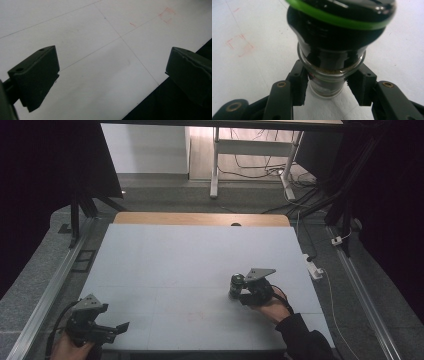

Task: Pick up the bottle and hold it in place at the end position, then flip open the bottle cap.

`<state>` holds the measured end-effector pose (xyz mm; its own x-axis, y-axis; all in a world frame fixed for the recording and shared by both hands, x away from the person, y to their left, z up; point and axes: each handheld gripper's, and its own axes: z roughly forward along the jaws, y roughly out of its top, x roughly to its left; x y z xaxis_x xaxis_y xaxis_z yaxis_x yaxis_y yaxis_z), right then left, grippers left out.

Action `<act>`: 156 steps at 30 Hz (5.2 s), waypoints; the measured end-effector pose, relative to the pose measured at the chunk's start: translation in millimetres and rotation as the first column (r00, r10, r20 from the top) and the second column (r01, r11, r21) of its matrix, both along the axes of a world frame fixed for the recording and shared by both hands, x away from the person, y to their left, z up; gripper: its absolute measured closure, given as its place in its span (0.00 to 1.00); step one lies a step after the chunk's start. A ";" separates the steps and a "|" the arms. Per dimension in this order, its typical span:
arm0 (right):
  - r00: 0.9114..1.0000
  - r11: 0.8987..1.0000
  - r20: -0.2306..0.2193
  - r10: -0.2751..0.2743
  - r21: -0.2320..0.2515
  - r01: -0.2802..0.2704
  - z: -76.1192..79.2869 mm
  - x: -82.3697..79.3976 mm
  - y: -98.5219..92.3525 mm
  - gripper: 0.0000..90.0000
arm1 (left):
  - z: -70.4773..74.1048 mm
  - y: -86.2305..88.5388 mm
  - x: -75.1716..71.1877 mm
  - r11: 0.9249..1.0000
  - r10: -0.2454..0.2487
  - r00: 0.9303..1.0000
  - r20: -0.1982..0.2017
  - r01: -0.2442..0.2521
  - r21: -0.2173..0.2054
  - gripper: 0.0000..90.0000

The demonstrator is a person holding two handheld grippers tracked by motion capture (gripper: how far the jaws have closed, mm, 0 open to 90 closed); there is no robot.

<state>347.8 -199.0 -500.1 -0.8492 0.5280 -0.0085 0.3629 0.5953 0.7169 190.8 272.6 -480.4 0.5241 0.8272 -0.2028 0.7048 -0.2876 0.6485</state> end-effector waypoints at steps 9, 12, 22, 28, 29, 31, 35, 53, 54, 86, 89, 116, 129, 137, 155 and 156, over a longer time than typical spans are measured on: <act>1.000 0.999 0.014 -0.012 -0.029 0.012 2.4 -2.1 2.6 0.59 | 0.0 0.1 0.0 1.000 0.002 1.000 0.000 -0.002 -0.001 0.00; 1.000 1.000 0.012 -0.020 -0.020 0.020 4.6 -1.6 1.7 0.59 | 0.0 0.2 0.2 1.000 0.002 1.000 0.000 -0.002 0.000 0.00; 0.999 0.999 -0.009 -0.035 0.019 0.035 15.8 0.7 3.6 0.59 | -0.1 0.4 0.2 1.000 0.003 1.000 0.000 -0.003 -0.003 0.00; 0.999 0.998 -0.001 -0.046 0.032 0.046 24.4 4.2 9.1 0.59 | -0.1 0.5 0.4 1.000 0.003 1.000 -0.002 -0.003 -0.002 0.00; 0.999 0.998 -0.005 -0.049 0.033 0.049 25.5 5.2 10.4 0.59 | -0.1 0.5 0.4 1.000 0.003 1.000 -0.002 -0.003 -0.003 0.00; 0.999 0.998 -0.023 -0.049 0.036 0.049 27.3 7.9 13.0 0.59 | -0.1 0.6 0.4 1.000 0.004 1.000 -0.002 -0.004 -0.003 0.00; 0.999 0.998 -0.023 -0.049 0.035 0.050 30.2 12.4 19.3 0.59 | -0.2 0.7 0.4 1.000 0.004 1.000 -0.002 -0.004 -0.004 0.00; 0.999 0.998 0.037 -0.035 0.045 0.033 42.5 37.1 56.0 0.59 | -0.2 1.1 0.4 1.000 0.003 1.000 -0.002 -0.003 -0.006 0.00; 0.999 0.999 0.037 -0.033 0.043 0.031 42.9 38.7 58.5 0.59 | -0.1 1.2 0.3 1.000 0.003 1.000 -0.002 -0.003 -0.006 0.00; 1.000 0.999 0.004 0.025 -0.023 -0.025 12.4 82.7 115.6 0.59 | -0.2 2.5 0.2 1.000 0.002 1.000 -0.001 -0.002 -0.017 0.00; 1.000 0.999 0.008 0.028 -0.022 -0.028 8.6 83.4 118.0 0.59 | -0.1 2.2 0.4 1.000 0.002 1.000 -0.001 -0.002 -0.014 0.00; 1.000 0.999 0.006 0.020 -0.027 -0.020 -3.9 87.4 118.4 0.59 | 1.1 -1.9 0.4 1.000 -0.002 1.000 0.014 0.002 0.018 0.00; 1.000 0.999 0.007 0.024 -0.024 -0.023 -4.5 87.3 117.6 0.59 | 5.1 -11.9 18.3 0.997 -0.078 0.995 0.067 0.078 0.004 0.00; 1.000 0.999 0.007 0.025 -0.025 -0.025 -4.4 87.4 117.7 0.58 | 4.7 -24.3 41.1 0.988 -0.149 0.986 0.081 0.151 -0.023 0.00; 0.999 0.999 0.008 0.031 -0.026 -0.031 -4.3 87.7 117.4 0.58 | 11.9 -54.5 92.1 0.964 -0.238 0.961 0.140 0.251 -0.083 0.00; 0.999 0.999 0.008 0.031 -0.026 -0.031 -4.4 87.7 117.3 0.58 | 13.0 -58.2 97.5 0.963 -0.244 0.959 0.146 0.257 -0.083 0.00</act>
<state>435.5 -81.6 -504.5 -0.8652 0.5007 -0.0285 0.3381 0.6243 0.7042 288.2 214.5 -467.4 0.7397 0.6449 -0.1920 0.5235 -0.3723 0.7664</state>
